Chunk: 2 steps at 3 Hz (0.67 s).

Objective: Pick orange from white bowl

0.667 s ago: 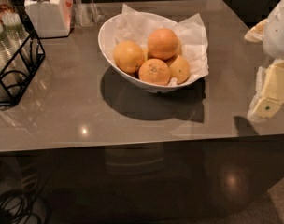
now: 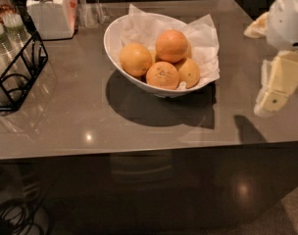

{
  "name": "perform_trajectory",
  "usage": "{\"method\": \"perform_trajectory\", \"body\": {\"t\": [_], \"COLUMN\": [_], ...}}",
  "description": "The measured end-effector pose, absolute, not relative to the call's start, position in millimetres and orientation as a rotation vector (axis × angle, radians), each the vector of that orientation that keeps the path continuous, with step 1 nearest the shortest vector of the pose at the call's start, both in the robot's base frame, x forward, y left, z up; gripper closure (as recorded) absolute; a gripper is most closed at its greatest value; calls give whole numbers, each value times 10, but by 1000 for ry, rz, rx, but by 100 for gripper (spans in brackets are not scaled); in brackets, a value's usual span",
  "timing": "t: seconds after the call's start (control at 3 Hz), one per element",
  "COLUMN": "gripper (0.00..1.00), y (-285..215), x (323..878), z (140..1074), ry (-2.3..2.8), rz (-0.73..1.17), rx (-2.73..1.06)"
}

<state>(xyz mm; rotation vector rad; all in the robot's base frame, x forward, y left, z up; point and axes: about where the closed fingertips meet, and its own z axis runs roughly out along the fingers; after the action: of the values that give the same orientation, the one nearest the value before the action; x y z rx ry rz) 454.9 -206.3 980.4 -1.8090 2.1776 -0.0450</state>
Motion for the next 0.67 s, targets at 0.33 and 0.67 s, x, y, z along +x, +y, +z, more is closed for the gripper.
{"method": "perform_trajectory", "body": {"t": [0.33,0.67], "gripper": [0,0], "y": [-1649,-1048], "x": [5033,5644], "z": [9825,9826], "ry": [2006,1781], "rz": [61,135], "rx": [-2001,-2137]}}
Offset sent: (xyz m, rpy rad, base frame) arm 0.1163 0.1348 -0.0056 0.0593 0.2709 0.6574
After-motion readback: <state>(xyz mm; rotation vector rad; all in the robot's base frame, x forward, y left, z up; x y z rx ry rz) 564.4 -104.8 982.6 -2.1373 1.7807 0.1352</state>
